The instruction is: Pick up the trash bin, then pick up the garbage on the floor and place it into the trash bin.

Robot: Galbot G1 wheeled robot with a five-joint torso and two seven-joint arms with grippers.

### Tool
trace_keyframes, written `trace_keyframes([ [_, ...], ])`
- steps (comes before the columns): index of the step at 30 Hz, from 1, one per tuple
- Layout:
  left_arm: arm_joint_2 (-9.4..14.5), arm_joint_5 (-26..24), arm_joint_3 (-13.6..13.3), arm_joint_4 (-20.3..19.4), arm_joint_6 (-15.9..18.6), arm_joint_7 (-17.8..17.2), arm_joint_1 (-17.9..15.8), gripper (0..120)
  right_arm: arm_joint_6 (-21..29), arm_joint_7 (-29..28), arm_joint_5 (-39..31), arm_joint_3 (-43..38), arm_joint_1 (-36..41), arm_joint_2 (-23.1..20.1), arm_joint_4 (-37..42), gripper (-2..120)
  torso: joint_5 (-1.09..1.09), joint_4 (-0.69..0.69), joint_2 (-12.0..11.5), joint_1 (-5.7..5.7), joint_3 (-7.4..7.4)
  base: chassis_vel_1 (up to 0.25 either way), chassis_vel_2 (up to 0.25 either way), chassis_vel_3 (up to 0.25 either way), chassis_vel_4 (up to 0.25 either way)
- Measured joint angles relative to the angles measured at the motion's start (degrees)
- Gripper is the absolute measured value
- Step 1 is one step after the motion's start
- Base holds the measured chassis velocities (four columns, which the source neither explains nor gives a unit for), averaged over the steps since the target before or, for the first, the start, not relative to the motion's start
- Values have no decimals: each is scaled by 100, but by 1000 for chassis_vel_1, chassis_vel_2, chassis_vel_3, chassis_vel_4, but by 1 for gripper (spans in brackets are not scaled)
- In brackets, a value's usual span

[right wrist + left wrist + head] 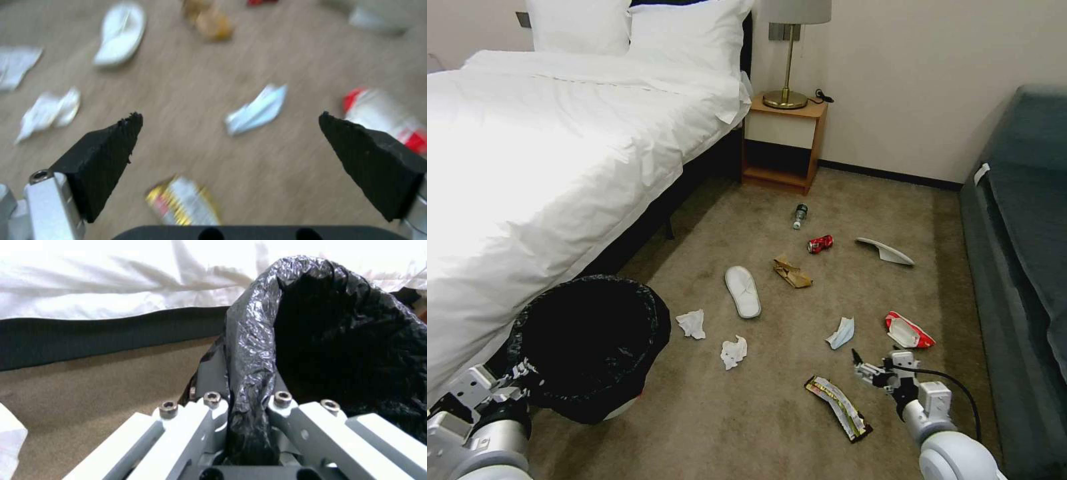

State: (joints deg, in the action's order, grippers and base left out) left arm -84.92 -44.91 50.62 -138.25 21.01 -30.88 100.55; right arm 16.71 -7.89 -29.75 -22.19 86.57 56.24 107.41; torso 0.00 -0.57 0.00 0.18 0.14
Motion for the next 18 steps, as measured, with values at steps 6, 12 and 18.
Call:
trace_keyframes([
  [6,-2,5,21,-43,5,-12,39,5,929,181,-119,499,-406,15,-226,100,-1,0,0,0,0,0,0,0,0],
  [12,23,0,64,-46,6,-13,44,5,1311,567,144,852,-682,167,-508,100,-1,1,0,0,0,0,0,0,0],
  [18,41,-11,69,12,11,-14,-26,4,1660,1185,665,998,-914,308,-820,100,-1,0,0,0,0,0,0,0,0],
])
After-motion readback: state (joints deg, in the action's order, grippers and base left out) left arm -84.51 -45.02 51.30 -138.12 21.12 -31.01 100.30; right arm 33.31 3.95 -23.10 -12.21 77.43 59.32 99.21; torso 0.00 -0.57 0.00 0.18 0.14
